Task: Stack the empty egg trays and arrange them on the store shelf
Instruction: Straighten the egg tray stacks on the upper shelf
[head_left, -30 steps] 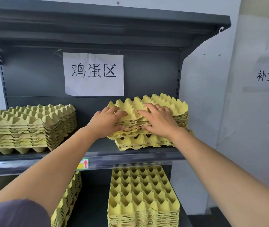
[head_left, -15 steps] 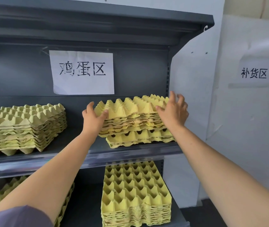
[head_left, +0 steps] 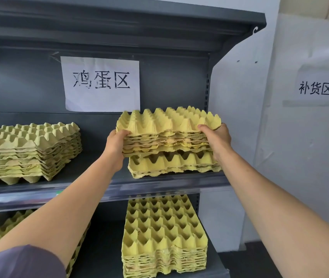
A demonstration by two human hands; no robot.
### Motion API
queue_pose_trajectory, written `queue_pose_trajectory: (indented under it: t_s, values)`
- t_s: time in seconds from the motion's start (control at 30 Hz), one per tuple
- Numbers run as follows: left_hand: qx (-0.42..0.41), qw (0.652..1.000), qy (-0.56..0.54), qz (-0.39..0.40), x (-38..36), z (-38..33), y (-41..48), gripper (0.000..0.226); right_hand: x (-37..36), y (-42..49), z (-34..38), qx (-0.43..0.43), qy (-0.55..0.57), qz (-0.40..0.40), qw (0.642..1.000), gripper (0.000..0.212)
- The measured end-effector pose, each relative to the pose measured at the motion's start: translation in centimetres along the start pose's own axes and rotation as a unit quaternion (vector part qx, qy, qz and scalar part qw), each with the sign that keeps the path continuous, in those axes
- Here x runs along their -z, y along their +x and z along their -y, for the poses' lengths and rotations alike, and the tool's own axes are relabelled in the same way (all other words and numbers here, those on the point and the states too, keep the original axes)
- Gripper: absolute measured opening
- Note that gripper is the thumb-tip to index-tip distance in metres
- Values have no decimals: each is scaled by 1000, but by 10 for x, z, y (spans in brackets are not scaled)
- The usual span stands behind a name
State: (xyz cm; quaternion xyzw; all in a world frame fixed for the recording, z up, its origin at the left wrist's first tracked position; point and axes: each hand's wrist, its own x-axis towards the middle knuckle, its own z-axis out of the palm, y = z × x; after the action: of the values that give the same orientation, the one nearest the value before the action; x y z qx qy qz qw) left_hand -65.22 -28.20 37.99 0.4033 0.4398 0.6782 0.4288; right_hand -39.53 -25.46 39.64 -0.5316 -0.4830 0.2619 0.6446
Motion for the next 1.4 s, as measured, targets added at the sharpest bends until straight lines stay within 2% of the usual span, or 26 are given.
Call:
queue_pose_trajectory:
  t_s: [0.13, 0.33, 0.43, 0.7, 0.8, 0.87, 0.97, 1.07, 1.13, 1.2, 1.3, 1.33, 1.4]
  values:
    - [-31, 999, 20, -1, -17, -5, -6, 16, 12, 8, 6, 19, 12, -16, 1000, 55]
    - [52, 994, 92, -5, -16, 25, -11, 31, 17, 8, -23, -42, -70, 36, 996, 68]
    - [15, 995, 90, -25, -18, 31, -13, 25, 17, 6, -32, -29, -78, 41, 996, 69]
    - [12, 992, 107, -63, -24, 36, -19, 38, 20, 7, -38, -8, -66, 59, 996, 70]
    - [-45, 979, 168, -106, -28, 39, -19, 46, 19, 6, -37, -2, -56, 46, 997, 83]
    - [-122, 938, 287, -152, -32, 37, -21, 52, 17, 4, -36, 33, -109, 18, 993, 89]
    - [-256, 835, 452, -180, -40, 32, -30, 52, 18, -1, -29, 142, -259, -35, 955, 77]
    - [-364, 731, 563, -126, -51, 31, -35, 42, 20, -6, -27, 327, -390, -56, 859, 46]
    - [-406, 671, 615, -81, -60, 32, -37, 38, 22, -6, -29, 416, -434, -12, 799, 35]
    - [-411, 638, 650, -39, -70, 34, -38, 41, 24, -5, -30, 436, -462, 40, 771, 43]
    - [-400, 614, 681, -8, -82, 39, -38, 47, 31, 0, -36, 464, -509, 38, 724, 58]
    - [-396, 612, 684, -7, -85, 39, -37, 47, 32, 1, -39, 471, -514, 27, 716, 59]
    - [-394, 608, 689, -4, -89, 38, -35, 44, 32, 2, -45, 475, -503, 7, 722, 57]
